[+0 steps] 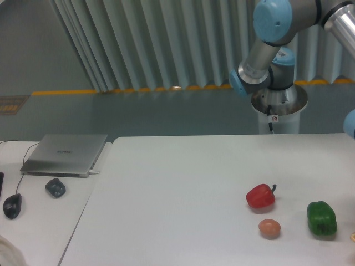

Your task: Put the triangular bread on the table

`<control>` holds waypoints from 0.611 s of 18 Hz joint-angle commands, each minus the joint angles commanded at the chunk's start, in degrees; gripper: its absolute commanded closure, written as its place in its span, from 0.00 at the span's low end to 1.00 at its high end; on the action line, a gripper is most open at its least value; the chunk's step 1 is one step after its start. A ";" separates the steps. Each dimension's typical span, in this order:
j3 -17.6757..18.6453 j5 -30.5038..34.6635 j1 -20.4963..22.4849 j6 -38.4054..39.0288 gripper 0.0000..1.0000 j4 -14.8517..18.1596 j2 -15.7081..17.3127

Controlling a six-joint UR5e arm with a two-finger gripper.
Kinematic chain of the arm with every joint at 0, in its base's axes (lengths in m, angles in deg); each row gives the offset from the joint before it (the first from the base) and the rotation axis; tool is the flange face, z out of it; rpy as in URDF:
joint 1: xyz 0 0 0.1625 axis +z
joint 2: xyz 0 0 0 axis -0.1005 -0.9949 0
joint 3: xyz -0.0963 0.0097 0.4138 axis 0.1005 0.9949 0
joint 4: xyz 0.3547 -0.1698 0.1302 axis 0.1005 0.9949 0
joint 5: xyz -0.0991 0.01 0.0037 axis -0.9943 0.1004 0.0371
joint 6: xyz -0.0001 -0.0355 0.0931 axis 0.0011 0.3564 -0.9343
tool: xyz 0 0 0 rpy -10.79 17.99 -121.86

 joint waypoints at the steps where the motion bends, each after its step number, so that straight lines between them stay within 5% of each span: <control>1: -0.61 -0.26 0.09 -0.09 0.77 0.87 0.35; 7: -2.11 -5.00 1.40 -0.09 0.77 6.23 2.72; 11: -4.48 -9.05 2.11 -0.09 0.77 15.97 6.14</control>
